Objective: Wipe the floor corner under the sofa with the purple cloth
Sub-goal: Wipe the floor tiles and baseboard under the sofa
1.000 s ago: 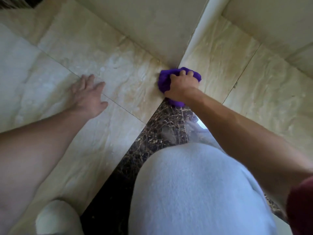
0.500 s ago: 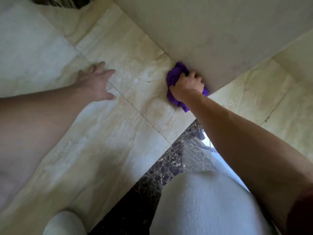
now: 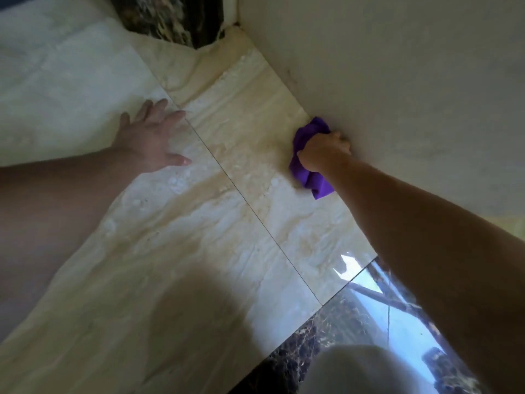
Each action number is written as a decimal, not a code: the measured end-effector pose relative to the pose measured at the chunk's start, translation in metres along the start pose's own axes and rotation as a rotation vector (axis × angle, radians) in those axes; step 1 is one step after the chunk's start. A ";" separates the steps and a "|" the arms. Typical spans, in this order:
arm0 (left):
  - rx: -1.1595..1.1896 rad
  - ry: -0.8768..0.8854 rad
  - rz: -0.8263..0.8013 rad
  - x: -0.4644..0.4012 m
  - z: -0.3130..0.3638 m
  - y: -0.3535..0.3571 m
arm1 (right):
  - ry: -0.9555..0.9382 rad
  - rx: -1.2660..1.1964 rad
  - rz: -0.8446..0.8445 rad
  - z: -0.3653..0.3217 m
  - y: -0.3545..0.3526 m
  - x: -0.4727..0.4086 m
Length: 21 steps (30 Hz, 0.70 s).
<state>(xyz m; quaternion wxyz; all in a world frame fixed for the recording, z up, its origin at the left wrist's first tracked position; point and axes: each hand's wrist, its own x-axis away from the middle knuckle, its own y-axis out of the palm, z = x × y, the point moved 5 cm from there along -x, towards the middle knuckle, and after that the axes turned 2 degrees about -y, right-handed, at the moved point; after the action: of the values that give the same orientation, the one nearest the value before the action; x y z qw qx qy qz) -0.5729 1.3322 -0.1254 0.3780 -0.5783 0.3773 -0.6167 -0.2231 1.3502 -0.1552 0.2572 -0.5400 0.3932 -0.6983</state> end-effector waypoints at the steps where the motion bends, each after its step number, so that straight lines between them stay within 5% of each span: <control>1: 0.008 -0.023 -0.005 -0.003 -0.011 -0.002 | 0.002 0.001 -0.007 -0.008 -0.004 -0.007; 6: 0.071 -0.214 -0.150 -0.011 -0.057 0.003 | 0.003 0.023 0.002 -0.046 -0.022 -0.031; 21: 0.246 -0.214 -0.152 -0.026 -0.072 0.024 | -0.189 0.184 -0.024 -0.186 -0.116 -0.085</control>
<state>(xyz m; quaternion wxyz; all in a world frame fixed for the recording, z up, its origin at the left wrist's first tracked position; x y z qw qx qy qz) -0.6431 1.3479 -0.1612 0.4364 -0.6168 0.2117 -0.6199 -0.3690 1.5320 -0.1264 0.3333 -0.5821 0.2952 -0.6804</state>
